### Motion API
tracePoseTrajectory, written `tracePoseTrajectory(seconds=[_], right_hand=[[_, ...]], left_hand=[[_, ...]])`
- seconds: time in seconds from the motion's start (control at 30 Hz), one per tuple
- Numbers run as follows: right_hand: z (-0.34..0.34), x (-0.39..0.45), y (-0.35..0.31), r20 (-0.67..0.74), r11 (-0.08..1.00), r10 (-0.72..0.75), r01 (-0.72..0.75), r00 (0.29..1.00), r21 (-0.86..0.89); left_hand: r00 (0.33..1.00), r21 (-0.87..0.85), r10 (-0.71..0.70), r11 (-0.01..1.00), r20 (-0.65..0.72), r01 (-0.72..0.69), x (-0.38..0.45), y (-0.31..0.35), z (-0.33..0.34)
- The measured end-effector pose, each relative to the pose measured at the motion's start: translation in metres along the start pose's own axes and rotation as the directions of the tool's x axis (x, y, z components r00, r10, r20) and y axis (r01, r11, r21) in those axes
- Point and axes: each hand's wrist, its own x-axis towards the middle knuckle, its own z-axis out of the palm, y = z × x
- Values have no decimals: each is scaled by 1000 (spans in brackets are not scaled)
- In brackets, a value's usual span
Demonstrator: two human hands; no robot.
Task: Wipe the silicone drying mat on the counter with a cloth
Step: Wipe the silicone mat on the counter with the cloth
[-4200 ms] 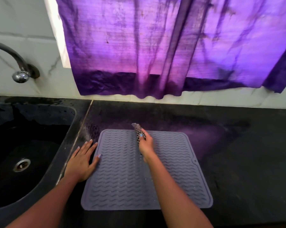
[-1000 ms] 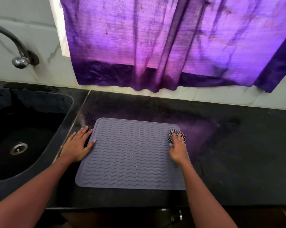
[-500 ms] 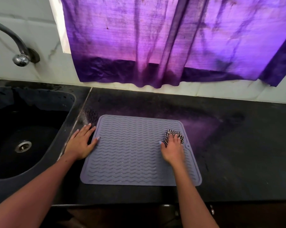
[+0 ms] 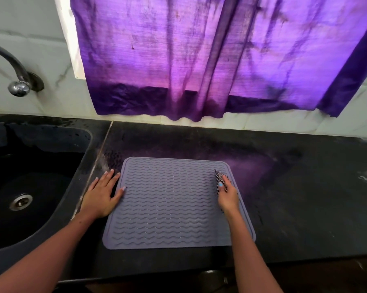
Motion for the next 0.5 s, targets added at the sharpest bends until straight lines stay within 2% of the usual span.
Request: tracePoseTrajectory(seconds=[0.1,0.2,0.27,0.3,0.5], right_hand=[[5,-8,-9,-64,995,-89,86,994,-47],[26,-22,-4,103,952,-130,153,986,-266],[37,-25,8,212,834,-115,210,971,-510],[39,-25,12,222,787,-116,226,968,-575],[39,-21,13,243,762,-109,238,964,-602]], left_hand=[[1000,0,-1,1000,1,1,0,0,1],[1000,-6,-4,1000,2,4,1,0,1],[1000,-3,-1,1000,4,1,1,-1,2],[1000,-2,-1,1000,9,1,1,-1,2],[1000,-2,-3,1000,4,3,1,-1,4]])
